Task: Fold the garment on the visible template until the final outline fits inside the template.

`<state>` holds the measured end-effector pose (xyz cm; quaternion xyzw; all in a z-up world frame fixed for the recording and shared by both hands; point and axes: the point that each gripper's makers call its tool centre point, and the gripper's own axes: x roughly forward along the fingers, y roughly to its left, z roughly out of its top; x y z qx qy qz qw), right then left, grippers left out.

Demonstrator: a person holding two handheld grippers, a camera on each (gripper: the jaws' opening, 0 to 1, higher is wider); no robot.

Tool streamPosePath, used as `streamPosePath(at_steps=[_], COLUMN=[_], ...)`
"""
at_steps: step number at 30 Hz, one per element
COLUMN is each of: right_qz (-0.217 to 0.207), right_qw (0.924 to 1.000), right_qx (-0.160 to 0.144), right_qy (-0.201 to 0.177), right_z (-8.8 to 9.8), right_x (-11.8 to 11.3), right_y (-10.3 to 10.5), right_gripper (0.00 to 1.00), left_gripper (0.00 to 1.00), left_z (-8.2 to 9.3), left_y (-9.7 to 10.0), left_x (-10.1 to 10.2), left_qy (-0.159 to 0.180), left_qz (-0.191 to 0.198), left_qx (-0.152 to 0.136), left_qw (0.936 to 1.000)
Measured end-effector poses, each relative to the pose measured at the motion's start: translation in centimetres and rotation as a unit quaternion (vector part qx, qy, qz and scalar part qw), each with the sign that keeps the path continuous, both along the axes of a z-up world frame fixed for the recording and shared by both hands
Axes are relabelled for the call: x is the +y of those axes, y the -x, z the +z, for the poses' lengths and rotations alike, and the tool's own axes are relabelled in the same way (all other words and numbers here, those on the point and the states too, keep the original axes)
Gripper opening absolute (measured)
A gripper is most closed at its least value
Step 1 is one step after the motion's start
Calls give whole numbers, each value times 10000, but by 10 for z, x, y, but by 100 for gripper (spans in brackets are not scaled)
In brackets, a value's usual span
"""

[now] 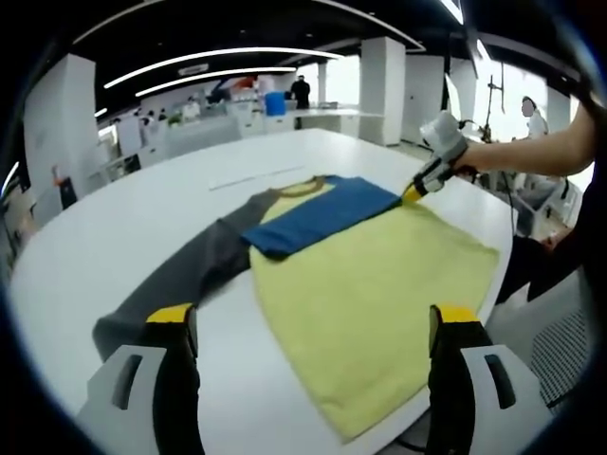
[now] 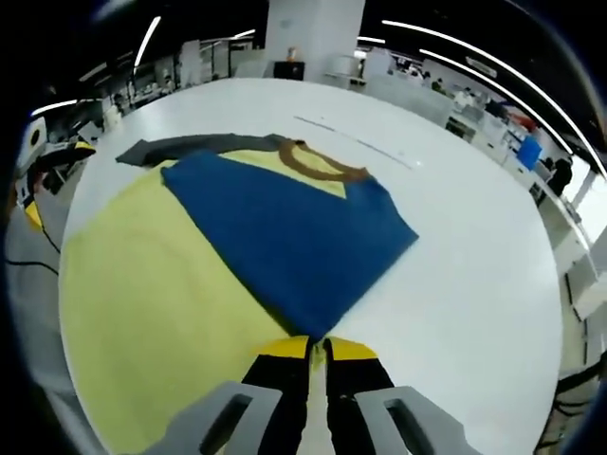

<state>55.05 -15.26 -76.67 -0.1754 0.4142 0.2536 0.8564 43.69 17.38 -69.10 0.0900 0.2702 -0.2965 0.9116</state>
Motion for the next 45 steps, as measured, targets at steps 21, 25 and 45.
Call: streamPosePath(at_steps=[21, 25, 45], right_qz=[-798, -775, -871], right_qw=[9960, 9963, 9955], right_qx=[165, 168, 216], right_qy=[-371, -324, -315], right_z=[-5, -6, -6], right_x=[-28, -34, -59], right_y=[-2, -1, 4], right_gripper=[0, 0, 0], left_gripper=[99, 99, 99], left_z=[-1, -2, -4], left_y=[-1, -1, 0], left_x=[9, 10, 14], left_qy=[-26, -51, -115], left_qz=[140, 151, 200], left_qx=[9, 14, 66], left_qw=[9999, 9999, 9997])
